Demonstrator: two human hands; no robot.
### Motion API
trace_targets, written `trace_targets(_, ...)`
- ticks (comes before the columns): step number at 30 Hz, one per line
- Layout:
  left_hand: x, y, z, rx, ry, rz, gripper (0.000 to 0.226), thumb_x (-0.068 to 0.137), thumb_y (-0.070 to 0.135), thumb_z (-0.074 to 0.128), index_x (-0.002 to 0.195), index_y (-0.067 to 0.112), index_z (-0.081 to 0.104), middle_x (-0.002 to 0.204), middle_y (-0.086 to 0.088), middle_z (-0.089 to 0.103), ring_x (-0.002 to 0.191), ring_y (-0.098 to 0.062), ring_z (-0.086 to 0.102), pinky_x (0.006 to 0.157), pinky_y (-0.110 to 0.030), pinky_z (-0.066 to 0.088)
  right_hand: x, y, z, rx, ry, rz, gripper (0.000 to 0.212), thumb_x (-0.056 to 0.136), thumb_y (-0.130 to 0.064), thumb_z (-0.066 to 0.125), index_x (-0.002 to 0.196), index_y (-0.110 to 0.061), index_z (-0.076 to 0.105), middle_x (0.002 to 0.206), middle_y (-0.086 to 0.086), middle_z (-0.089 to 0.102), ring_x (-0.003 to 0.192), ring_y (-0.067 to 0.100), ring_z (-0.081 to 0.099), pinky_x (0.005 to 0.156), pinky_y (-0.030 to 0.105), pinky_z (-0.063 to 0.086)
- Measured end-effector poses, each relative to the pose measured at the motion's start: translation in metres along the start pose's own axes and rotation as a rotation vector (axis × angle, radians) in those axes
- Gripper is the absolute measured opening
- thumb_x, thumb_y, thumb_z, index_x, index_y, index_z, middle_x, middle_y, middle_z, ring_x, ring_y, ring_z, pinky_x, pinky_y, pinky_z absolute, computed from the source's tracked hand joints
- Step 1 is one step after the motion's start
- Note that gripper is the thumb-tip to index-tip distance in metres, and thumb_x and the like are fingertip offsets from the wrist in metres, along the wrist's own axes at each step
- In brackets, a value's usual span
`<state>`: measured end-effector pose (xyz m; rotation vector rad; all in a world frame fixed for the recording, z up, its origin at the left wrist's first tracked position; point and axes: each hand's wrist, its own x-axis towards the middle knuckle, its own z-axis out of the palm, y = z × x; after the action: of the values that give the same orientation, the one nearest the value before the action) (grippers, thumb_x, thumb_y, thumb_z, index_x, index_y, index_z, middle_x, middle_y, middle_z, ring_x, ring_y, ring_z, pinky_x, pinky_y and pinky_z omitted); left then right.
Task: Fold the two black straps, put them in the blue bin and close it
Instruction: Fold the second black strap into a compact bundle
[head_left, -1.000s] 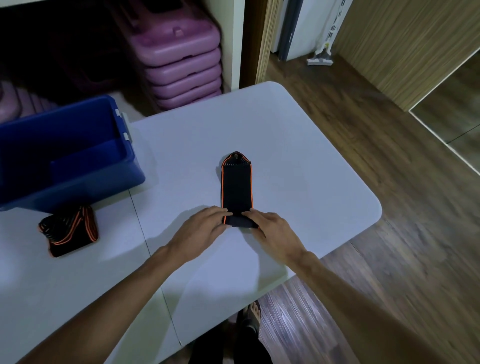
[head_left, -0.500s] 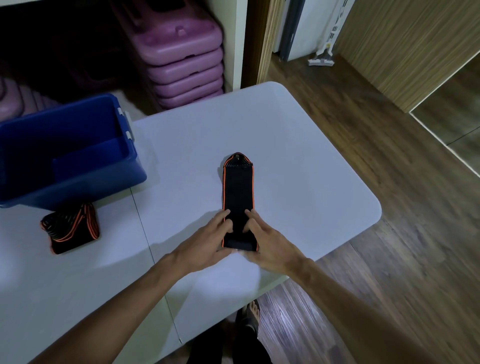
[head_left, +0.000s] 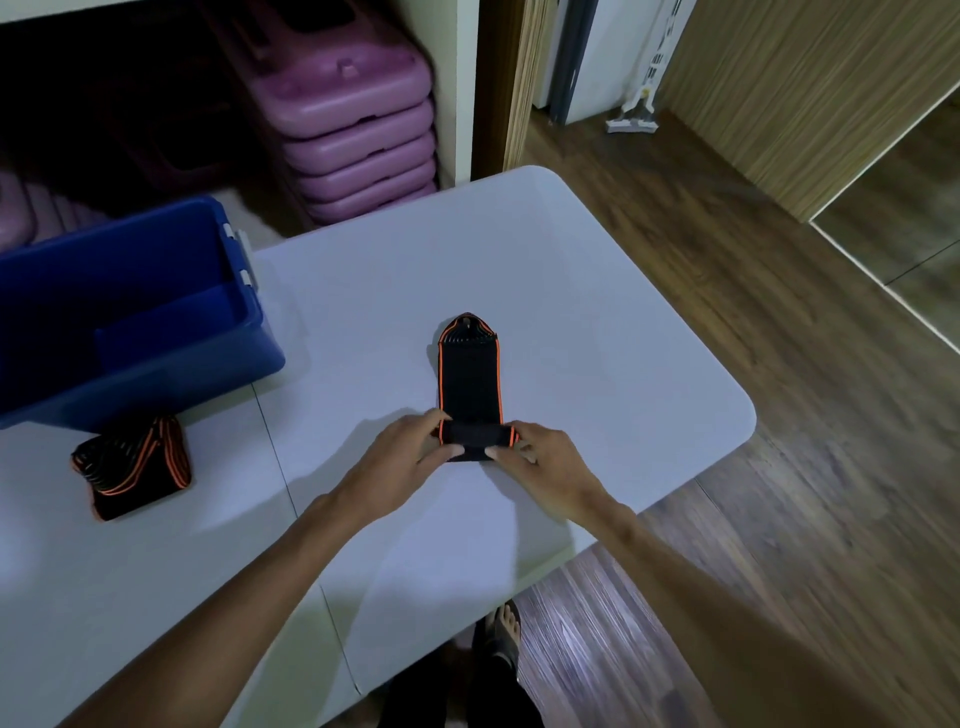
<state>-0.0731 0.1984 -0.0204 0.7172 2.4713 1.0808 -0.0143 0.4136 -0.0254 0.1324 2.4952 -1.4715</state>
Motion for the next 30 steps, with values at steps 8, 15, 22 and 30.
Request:
trace_targets(8,0.028,0.007,0.012,-0.115,0.165,-0.280,0.022,0.093,0.033,0.056,0.088,0.013,0.051,0.062,-0.001,0.059,0.059,-0.018,0.056,0.054,-0.035,0.045,0.033,-0.012,0.007,-0.012,0.165,0.205,0.021,0.092,-0.034,0.062,0.082,-0.017,0.054,0.070,0.001,0.061,0.063,0.013,0.056,0.053,0.016,0.039)
trace_targets(15,0.038,0.012,0.020,0.261,0.228,-0.311,0.032,0.095,0.039,0.050,0.083,0.009,0.050,0.066,-0.006,0.056,0.068,-0.027,0.052,0.055,-0.035,0.039,0.039,-0.008,0.010,-0.165,0.223,0.225,0.031,0.089,-0.037,0.063,0.096,-0.008,0.056,0.085,0.003,0.059,0.081,0.021,0.057,0.063,0.030,0.044)
trace_targets(22,0.024,-0.009,0.013,0.585,0.235,0.117,0.024,0.090,0.020,0.060,0.112,0.021,0.053,0.118,-0.001,0.056,0.101,-0.023,0.054,0.078,-0.038,0.052,0.017,-0.006,0.010,-0.663,0.300,-0.179,0.027,0.090,-0.020,0.060,0.118,-0.021,0.058,0.120,0.005,0.054,0.097,0.030,0.053,0.070,0.043,0.052)
trace_targets(30,0.008,-0.029,-0.003,0.546,-0.119,0.239,0.059,0.089,0.043,0.057,0.141,0.023,0.038,0.161,0.001,0.011,0.148,-0.013,0.008,0.116,-0.033,0.021,-0.002,0.016,0.009,-0.856,0.098,-0.308,0.054,0.085,-0.052,0.059,0.124,-0.015,0.055,0.157,0.004,0.033,0.141,0.028,0.036,0.095,0.042,0.046)
